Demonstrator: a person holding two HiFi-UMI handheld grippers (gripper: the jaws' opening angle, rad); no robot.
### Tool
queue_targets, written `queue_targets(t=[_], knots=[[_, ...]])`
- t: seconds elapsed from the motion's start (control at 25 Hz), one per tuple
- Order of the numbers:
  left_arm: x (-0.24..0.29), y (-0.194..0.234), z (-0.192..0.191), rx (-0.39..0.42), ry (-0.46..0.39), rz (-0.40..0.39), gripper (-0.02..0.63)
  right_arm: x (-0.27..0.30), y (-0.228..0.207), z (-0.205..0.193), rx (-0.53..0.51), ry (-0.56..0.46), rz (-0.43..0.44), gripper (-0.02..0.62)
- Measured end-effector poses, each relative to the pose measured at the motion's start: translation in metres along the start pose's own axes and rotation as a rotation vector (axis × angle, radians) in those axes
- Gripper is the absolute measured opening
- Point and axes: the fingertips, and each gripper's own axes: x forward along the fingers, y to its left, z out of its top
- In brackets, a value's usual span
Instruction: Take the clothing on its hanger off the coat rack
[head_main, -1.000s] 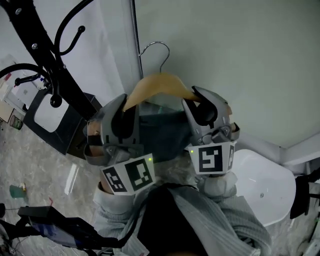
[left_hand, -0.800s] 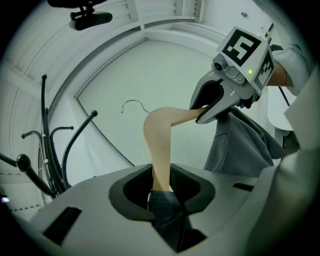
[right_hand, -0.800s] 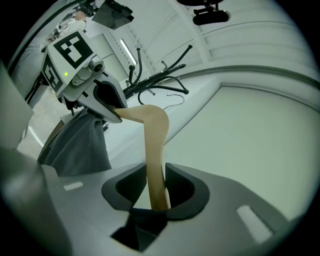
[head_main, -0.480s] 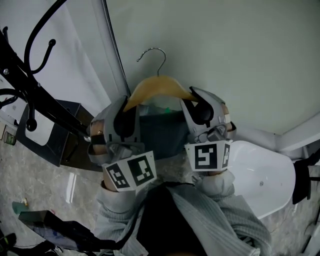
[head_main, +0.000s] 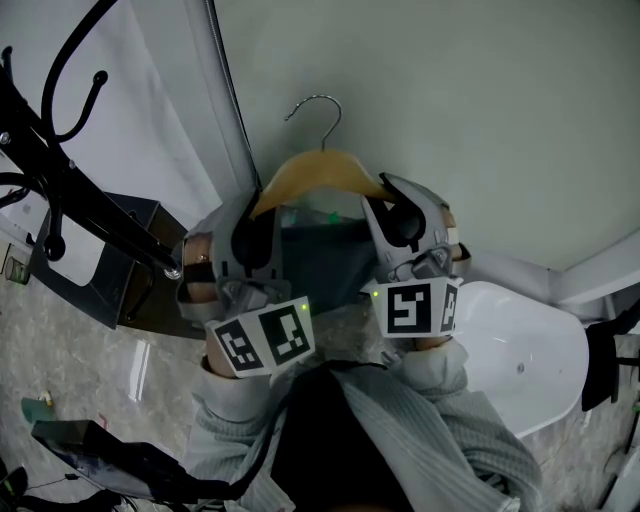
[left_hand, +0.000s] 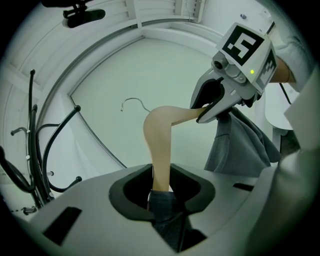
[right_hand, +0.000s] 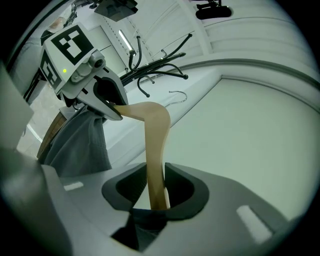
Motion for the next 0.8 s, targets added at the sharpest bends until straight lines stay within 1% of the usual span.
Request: queue_targets(t=[0.56,0.8], knots=[[0.0010,-0.0009,0.0005,0.012,0.016,-0.009,0.104,0.0000,0.0005,-0.0014,0.015,-0.001,0.016,0.109],[0.0030,-0.0057,0.0059,0.006,-0.003,-0.034,0.104,-0.0042,-0.0028,0.0000,0.006,-0.013,-0.001,0.109]])
